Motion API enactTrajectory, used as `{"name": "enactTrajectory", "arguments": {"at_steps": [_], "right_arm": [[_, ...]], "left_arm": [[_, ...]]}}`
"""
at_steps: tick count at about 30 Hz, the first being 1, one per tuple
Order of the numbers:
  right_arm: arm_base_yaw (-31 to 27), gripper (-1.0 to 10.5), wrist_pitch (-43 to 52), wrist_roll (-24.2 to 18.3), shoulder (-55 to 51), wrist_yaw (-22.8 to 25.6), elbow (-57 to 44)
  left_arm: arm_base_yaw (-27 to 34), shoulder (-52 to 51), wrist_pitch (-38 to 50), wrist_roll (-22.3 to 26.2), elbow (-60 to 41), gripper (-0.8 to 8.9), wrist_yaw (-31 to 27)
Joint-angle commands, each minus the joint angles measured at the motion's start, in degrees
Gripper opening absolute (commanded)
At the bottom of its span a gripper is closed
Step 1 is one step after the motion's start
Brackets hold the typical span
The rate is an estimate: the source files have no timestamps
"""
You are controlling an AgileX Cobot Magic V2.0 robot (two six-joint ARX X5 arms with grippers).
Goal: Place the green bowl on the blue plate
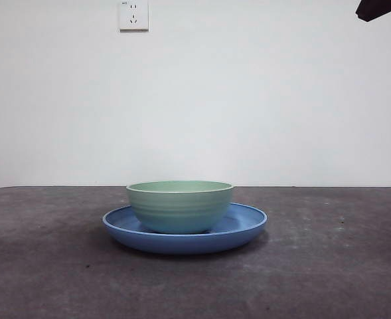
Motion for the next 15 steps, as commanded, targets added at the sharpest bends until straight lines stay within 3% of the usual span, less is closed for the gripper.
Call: {"name": "enactTrajectory", "arguments": {"at_steps": [1, 6, 9, 15], "right_arm": [[0.33, 0.1, 0.55, -0.55, 0.20, -0.02, 0.59], [0.33, 0.1, 0.55, -0.55, 0.20, -0.02, 0.59], [0.33, 0.1, 0.55, -0.55, 0.20, -0.02, 0.59], [0.33, 0.1, 0.55, -0.55, 0.20, -0.02, 0.59]], "left_arm": [[5.27, -3.85, 9.40, 2.23, -0.85, 0.08, -0.28], [15.96, -14.12, 26.05, 2.47, -9.57, 0.07, -0.83], [20.72, -20.85, 33.57, 2.43, -17.57, 0.08, -6.08], [25.73, -31.89, 38.10, 1.88, -32.24, 0.08, -13.70]]}}
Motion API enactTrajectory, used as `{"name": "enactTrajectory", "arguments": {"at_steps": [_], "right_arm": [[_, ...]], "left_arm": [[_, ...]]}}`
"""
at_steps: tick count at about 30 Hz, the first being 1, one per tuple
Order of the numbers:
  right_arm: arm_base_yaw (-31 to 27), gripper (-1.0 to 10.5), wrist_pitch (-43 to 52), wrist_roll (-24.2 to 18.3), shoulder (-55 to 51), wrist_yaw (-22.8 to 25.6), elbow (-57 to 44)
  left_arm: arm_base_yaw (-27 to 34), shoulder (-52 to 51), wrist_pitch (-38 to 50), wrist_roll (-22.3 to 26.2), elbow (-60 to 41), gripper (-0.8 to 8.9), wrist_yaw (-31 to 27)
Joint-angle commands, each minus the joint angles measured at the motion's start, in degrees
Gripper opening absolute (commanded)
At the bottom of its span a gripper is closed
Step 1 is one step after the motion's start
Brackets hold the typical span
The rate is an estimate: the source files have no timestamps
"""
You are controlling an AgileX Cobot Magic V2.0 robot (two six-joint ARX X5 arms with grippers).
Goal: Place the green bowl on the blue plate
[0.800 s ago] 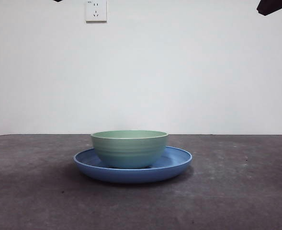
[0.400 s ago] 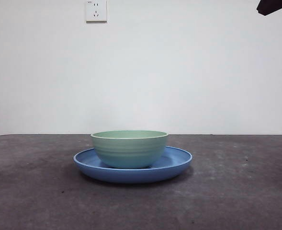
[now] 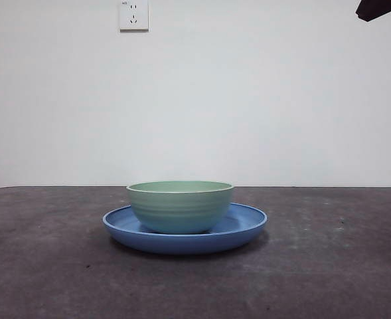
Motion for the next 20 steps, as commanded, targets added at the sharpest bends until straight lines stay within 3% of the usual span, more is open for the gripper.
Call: {"name": "enactTrajectory", "arguments": {"at_steps": [1, 10, 20], "right_arm": [[0.33, 0.1, 0.55, -0.55, 0.20, -0.02, 0.59], [0.33, 0.1, 0.55, -0.55, 0.20, -0.02, 0.59], [0.33, 0.1, 0.55, -0.55, 0.20, -0.02, 0.59]], "left_arm": [[1.27, -3.74, 0.07, -0.26, -5.70, 0.08, -1.57], [4.20, -14.75, -0.13, -4.76, -21.88, 0.07, -2.67], [4.74, -19.30, -4.83, -5.79, -29.14, 0.08, -2.78]]}}
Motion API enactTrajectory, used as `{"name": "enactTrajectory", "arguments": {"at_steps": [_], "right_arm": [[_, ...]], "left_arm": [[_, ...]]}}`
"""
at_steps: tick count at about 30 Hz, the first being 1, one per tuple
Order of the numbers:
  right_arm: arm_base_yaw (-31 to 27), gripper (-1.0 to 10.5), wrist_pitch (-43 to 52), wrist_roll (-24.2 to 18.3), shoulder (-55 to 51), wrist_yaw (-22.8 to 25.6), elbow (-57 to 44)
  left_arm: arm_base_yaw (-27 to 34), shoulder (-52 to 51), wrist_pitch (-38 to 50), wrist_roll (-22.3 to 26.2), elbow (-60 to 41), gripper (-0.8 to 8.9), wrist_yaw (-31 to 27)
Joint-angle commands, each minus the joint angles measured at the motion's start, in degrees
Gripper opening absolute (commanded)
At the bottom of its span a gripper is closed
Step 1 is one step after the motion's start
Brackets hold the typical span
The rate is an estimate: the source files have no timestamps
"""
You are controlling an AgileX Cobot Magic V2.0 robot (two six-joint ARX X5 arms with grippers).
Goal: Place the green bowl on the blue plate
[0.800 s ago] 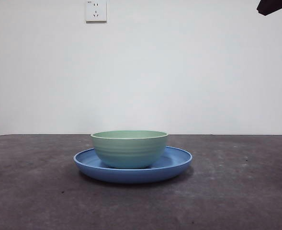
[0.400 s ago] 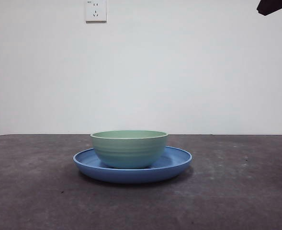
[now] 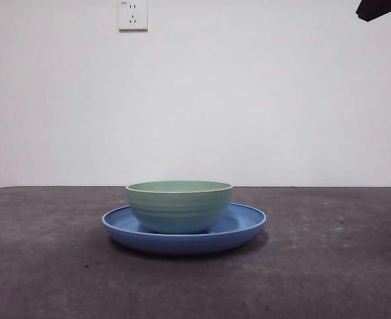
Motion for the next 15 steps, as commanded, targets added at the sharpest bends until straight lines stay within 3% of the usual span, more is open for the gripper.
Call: {"name": "enactTrajectory", "arguments": {"at_steps": [1, 15], "right_arm": [[0.33, 0.1, 0.55, -0.55, 0.20, -0.02, 0.59], [0.33, 0.1, 0.55, -0.55, 0.20, -0.02, 0.59]], "left_arm": [[0.22, -0.11, 0.48, -0.44, -1.51, 0.08, -0.28], [0.20, -0.11, -3.61, -1.86, -4.22, 0.08, -0.22]]}}
